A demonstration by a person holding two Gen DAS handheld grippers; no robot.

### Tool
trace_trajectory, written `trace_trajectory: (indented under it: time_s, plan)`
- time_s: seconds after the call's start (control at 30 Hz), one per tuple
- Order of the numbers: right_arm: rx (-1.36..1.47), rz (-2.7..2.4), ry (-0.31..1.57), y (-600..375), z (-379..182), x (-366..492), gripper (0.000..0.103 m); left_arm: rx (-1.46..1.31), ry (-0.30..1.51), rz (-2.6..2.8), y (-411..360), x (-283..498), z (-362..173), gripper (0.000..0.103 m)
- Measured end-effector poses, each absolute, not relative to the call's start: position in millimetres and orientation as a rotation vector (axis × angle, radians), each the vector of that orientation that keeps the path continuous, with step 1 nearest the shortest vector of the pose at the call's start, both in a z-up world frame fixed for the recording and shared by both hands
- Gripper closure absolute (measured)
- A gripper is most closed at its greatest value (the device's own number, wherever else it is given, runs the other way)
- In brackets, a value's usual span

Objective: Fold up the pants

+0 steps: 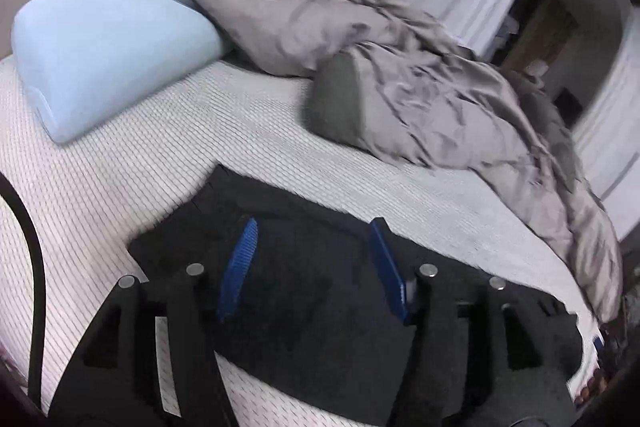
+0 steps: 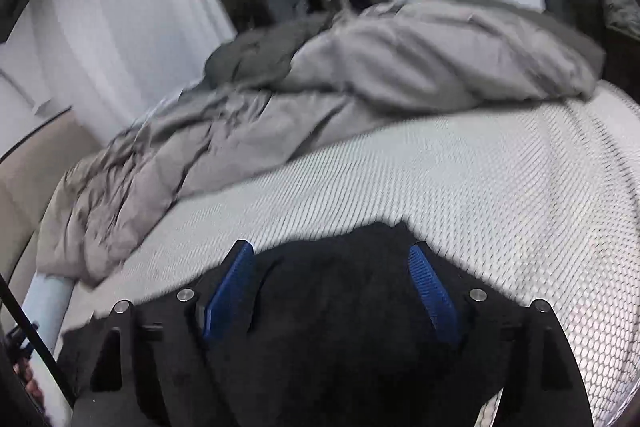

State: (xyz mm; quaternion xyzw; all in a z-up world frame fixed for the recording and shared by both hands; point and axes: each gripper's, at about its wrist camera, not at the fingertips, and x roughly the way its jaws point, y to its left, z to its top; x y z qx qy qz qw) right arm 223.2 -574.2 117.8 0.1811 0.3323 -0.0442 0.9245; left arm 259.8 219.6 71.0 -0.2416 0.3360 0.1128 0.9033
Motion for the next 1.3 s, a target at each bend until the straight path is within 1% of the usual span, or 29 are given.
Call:
trace_trajectory:
  time_s: [0.07,0.1,0.17,0.4,0.53,0.63,0.77,0.87,1.03,1.1,1.3]
  plan:
    - [0.366,-0.056,0.693,-576,120,219,0.022,-0.476,0.681,0.202,193,246,63,0.049]
    - [0.356,-0.063,0.695,-578,119,219,0.019,-0.449,0.679,0.186,177,246,59,0.048]
    - [0.312,-0.07,0.731,-581,112,223,0.018,-0.403,0.677,0.158,153,245,51,0.043]
    - [0.151,-0.167,0.875,-600,80,266,0.018,-0.361,0.689,0.046,107,249,23,0.042]
    - [0.035,-0.247,0.939,-602,70,293,0.017,-0.349,0.685,0.027,101,254,15,0.041]
    - [0.065,-0.223,1.002,-606,50,306,0.017,-0.39,0.729,0.019,105,260,5,0.042]
    - [-0.006,-0.23,1.018,-599,40,312,0.017,-0.43,0.747,-0.002,108,263,-2,0.042]
    - [0.045,-0.212,1.037,-606,33,314,0.017,-0.413,0.736,-0.002,110,262,-1,0.042]
    - [0.066,-0.164,0.985,-605,59,300,0.017,-0.431,0.721,0.006,115,256,2,0.042]
    - [0.073,-0.102,0.983,-601,61,297,0.017,-0.433,0.717,-0.001,115,255,2,0.042]
    - [0.017,-0.099,1.058,-590,34,310,0.016,-0.418,0.726,-0.005,115,254,1,0.042]
